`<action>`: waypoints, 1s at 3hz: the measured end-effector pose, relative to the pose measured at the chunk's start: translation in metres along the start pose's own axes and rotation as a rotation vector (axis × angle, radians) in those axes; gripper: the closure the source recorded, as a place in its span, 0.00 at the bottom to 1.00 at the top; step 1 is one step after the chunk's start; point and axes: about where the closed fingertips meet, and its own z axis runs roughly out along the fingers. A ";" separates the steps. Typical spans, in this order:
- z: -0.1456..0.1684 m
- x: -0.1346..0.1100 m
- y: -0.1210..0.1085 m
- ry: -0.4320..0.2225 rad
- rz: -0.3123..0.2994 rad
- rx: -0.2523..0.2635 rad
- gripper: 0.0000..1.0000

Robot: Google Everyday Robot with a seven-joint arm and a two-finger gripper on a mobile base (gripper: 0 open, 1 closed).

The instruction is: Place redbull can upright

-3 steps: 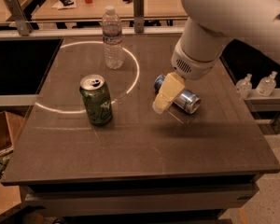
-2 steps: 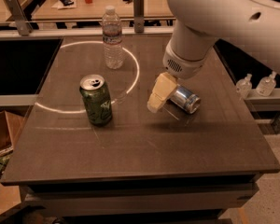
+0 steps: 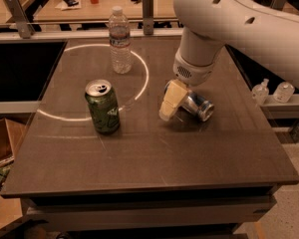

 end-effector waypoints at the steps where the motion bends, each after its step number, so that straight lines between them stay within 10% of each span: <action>1: 0.011 0.006 -0.006 0.028 0.000 -0.009 0.00; 3: 0.021 0.009 -0.008 0.088 0.007 -0.031 0.41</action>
Offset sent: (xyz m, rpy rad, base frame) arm 0.0071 -0.0145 -0.0224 -0.0451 0.0916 -0.0278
